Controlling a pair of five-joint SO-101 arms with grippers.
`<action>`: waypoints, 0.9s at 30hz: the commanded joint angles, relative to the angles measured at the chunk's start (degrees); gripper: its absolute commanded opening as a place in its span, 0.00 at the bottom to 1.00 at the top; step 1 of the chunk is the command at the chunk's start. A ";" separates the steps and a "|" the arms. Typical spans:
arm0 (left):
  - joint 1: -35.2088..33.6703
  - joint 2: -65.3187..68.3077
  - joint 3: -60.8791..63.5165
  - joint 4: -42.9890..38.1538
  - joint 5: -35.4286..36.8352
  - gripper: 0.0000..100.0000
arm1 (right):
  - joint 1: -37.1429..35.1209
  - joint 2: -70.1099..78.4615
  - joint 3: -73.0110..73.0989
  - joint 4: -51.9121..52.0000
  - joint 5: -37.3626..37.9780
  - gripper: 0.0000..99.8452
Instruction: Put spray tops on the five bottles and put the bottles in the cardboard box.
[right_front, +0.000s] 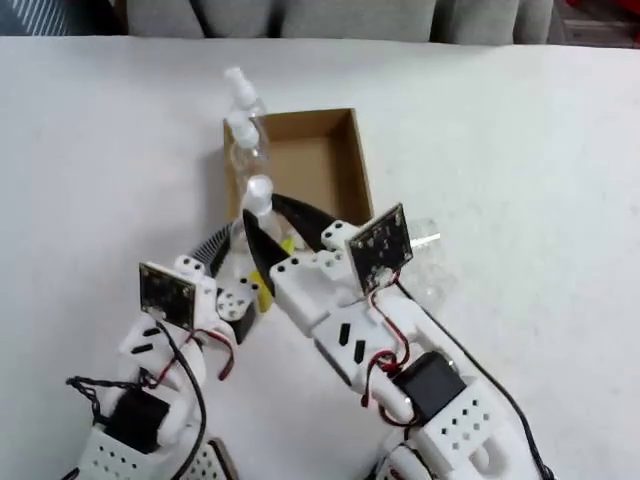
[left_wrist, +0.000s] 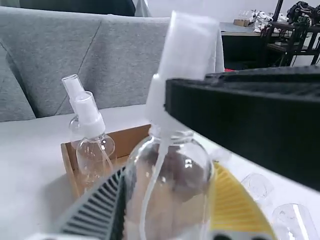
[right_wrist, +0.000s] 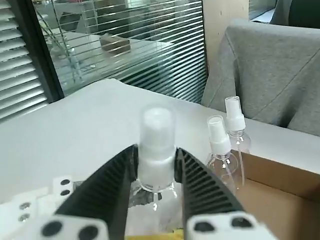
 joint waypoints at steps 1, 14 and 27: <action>0.84 -0.75 -0.70 -2.02 0.09 0.02 | -0.57 0.92 -0.88 0.48 0.53 0.01; 0.84 -0.75 -0.70 -2.02 0.09 0.02 | -0.92 1.36 -4.04 8.75 0.62 0.13; 0.84 -0.75 0.00 -2.11 0.09 0.02 | -0.57 -6.90 -8.97 17.98 0.53 0.25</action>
